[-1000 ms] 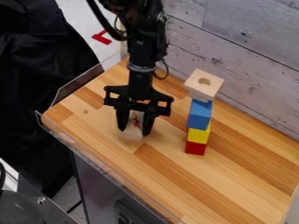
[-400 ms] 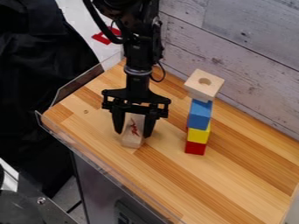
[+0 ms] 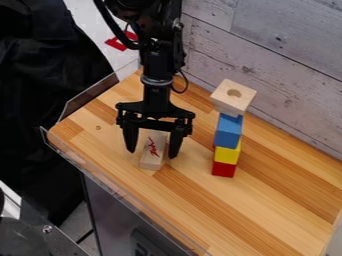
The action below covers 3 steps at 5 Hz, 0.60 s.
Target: Remove the rectangular from the tower and put it in the left side of the table
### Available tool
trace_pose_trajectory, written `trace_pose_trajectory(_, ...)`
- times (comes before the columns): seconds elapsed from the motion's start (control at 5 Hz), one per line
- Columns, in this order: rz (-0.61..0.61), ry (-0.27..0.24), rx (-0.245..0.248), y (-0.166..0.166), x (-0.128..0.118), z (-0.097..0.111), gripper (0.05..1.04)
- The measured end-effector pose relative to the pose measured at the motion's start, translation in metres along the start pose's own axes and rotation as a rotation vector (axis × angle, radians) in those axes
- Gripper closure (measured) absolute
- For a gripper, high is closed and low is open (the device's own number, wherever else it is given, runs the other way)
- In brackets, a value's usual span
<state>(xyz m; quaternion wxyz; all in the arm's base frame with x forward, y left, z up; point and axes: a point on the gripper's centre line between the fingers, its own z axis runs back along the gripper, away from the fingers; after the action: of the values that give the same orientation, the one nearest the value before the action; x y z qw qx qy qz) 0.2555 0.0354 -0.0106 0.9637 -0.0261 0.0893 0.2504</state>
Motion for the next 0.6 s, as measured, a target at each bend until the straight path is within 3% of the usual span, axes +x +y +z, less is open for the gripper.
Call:
trace_pose_trajectory(0.2,-0.03,-0.143,-0.023,-0.007,-0.003,0.052,0.083)
trace_pose_trajectory(0.4,-0.096,-0.19,0.016,-0.016,-0.011,0.081,0.083)
trace_pose_trajectory(0.6,-0.143,-0.206,0.04,-0.018,-0.013,0.096,0.083)
